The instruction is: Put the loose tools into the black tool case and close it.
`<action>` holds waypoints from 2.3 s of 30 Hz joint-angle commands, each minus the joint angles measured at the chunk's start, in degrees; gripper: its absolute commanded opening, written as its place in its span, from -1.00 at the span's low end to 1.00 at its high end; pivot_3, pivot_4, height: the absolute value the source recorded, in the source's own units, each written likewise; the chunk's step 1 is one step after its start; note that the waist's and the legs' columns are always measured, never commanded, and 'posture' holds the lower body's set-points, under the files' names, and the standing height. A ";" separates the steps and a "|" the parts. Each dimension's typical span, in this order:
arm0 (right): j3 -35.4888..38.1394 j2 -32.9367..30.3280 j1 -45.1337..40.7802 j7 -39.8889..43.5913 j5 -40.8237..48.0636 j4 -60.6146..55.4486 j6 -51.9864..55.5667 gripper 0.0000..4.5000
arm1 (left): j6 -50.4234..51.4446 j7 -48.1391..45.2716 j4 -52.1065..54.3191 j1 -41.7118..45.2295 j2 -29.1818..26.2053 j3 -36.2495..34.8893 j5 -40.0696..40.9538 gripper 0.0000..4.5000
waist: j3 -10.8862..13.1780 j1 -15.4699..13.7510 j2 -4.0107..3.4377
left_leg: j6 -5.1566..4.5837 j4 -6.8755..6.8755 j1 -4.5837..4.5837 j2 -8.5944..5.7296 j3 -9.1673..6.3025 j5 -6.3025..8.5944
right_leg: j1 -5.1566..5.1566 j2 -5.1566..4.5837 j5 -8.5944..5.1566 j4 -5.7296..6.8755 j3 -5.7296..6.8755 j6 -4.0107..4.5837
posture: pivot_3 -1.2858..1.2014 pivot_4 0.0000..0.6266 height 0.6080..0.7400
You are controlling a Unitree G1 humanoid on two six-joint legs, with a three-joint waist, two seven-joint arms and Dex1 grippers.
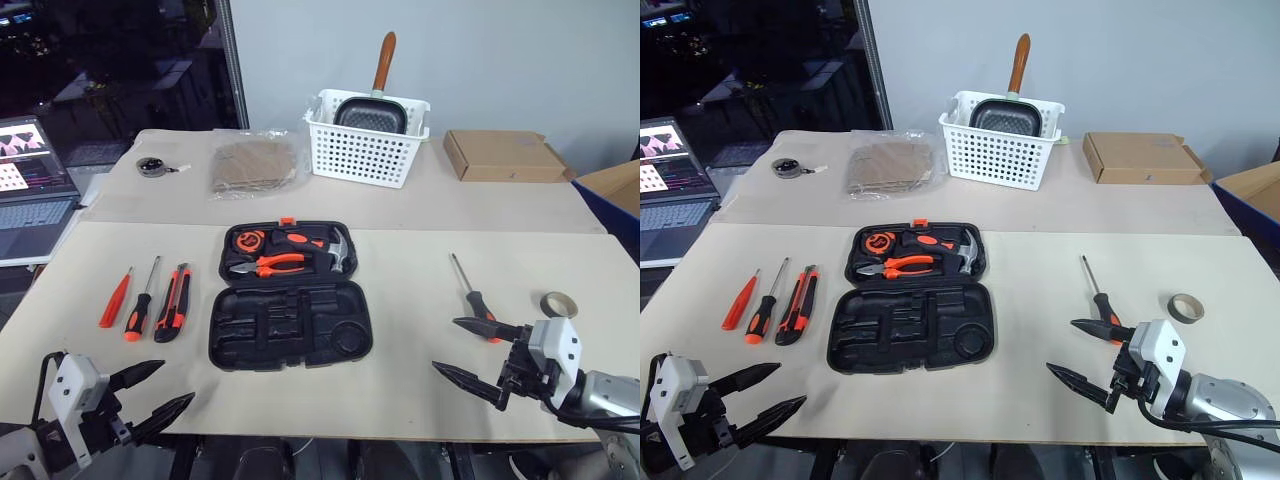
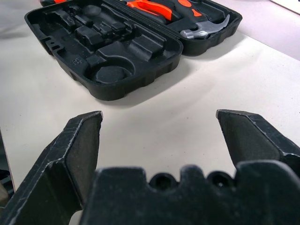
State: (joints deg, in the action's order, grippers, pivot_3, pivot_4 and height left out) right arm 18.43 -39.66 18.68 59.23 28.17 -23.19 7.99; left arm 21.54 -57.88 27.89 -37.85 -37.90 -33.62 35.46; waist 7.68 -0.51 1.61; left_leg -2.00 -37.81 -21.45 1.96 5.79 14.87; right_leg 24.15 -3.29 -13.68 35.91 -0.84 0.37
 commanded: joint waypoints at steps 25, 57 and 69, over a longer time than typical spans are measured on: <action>-16.70 2.73 -26.17 -0.36 10.88 -9.55 8.68 1.00 | 61.72 50.25 -5.70 42.88 -12.84 -3.82 14.42 1.00 | 0.07 0.25 0.11 | 0.02 0.02 0.00 -0.11 -0.18 -0.01 | 0.01 0.16 0.41 0.24 0.14 0.07 | 0.03 -0.52 1.00; -13.92 2.67 -20.17 -2.12 9.77 -10.34 6.75 1.00 | 46.02 33.12 -2.74 45.88 -6.42 -3.36 8.43 -0.62 | 0.05 -0.11 0.21 | 0.30 0.04 -0.31 -0.06 -0.55 -0.03 | 0.13 -0.39 0.48 0.19 0.10 0.21 | 0.03 -0.52 1.00; -11.27 2.12 -15.19 -4.58 6.42 -11.04 4.54 1.00 | 2.64 -5.01 -16.34 63.93 -24.97 47.60 -24.96 -0.62 | 0.09 -0.05 -0.17 | 0.30 0.01 -0.28 -0.17 -0.15 -0.10 | 0.08 0.21 0.37 0.15 0.23 0.30 | 0.03 -0.52 1.00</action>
State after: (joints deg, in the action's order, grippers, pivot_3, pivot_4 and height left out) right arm 5.37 -37.04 3.42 54.95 34.55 -32.08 13.96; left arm 28.74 -59.77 14.52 23.65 -63.06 10.55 15.65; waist 7.77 -0.56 1.44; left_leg -1.72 -37.82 -21.74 1.79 5.66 14.76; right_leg 24.24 -2.98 -13.25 36.05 -0.66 0.56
